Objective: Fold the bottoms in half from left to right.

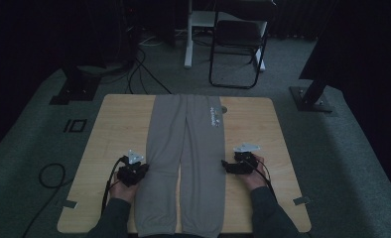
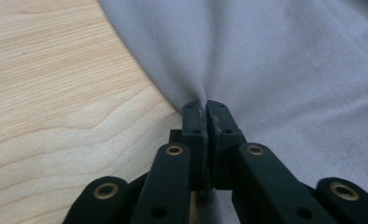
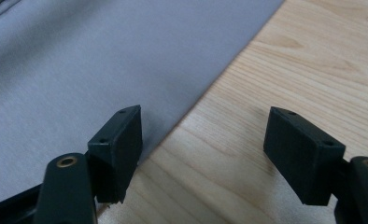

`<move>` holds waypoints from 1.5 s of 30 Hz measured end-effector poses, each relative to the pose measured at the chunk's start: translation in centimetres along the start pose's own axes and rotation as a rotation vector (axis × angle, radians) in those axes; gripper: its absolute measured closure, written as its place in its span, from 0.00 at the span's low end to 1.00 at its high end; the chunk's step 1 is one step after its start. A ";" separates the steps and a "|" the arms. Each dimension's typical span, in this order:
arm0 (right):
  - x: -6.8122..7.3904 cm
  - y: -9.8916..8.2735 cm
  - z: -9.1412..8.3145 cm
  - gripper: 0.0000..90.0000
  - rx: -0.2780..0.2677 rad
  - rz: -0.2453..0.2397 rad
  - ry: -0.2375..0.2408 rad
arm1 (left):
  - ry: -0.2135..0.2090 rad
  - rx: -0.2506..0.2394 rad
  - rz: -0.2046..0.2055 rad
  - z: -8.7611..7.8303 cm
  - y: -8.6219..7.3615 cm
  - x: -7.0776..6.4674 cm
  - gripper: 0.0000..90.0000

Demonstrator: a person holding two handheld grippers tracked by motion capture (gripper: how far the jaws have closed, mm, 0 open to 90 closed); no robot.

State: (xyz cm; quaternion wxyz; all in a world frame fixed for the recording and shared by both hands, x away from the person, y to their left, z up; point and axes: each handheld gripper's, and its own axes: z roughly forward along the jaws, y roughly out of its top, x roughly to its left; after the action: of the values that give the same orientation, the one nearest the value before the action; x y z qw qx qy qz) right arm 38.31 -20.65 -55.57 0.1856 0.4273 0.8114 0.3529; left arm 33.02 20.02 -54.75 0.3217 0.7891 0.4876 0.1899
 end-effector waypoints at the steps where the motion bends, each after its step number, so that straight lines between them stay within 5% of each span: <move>1: 0.0 0.0 -0.1 0.33 0.003 0.000 0.001 | 0.002 0.002 -0.001 0.0 0.0 0.1 0.97; 7: -0.7 -0.7 -1.1 0.37 0.008 -0.017 -0.029 | 0.023 0.006 -0.015 -0.3 -0.3 0.4 0.97; 15: -1.3 -1.5 -1.6 0.37 -0.005 -0.002 0.001 | 0.028 -0.003 -0.029 -0.5 -0.1 0.4 0.98; 25: -1.3 -1.5 -1.4 0.37 -0.021 -0.004 0.009 | -0.047 -0.169 -0.005 -2.6 1.7 -0.8 0.98; 27: -1.3 -1.5 -1.3 0.37 -0.022 -0.006 0.010 | -0.070 -0.190 0.036 -2.8 2.8 -2.0 0.98; 33: -1.3 -1.4 -1.3 0.37 -0.023 -0.009 0.012 | -0.143 -0.209 0.068 -2.3 4.8 -4.2 0.98; 39: -1.3 -1.4 -1.2 0.37 -0.022 -0.009 0.014 | -0.238 -0.225 0.153 -0.6 8.1 -9.1 0.98; 41: -1.3 -1.4 -1.2 0.37 -0.022 -0.009 0.014 | -0.254 -0.226 0.159 -0.3 8.4 -9.7 0.98; 42: -1.3 -1.4 -1.2 0.37 -0.022 -0.010 0.014 | -0.283 -0.239 0.181 0.5 9.4 -11.3 0.98; 45: -1.3 -1.4 -1.2 0.37 -0.021 -0.010 0.014 | -0.346 -0.250 0.176 1.3 10.5 -13.5 0.98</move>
State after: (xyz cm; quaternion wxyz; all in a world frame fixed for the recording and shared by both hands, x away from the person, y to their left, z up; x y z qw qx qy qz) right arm 37.53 -22.75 -55.73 0.1861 0.4186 0.8112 0.3636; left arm 34.51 4.21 -48.27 0.4779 0.8035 0.3270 0.1379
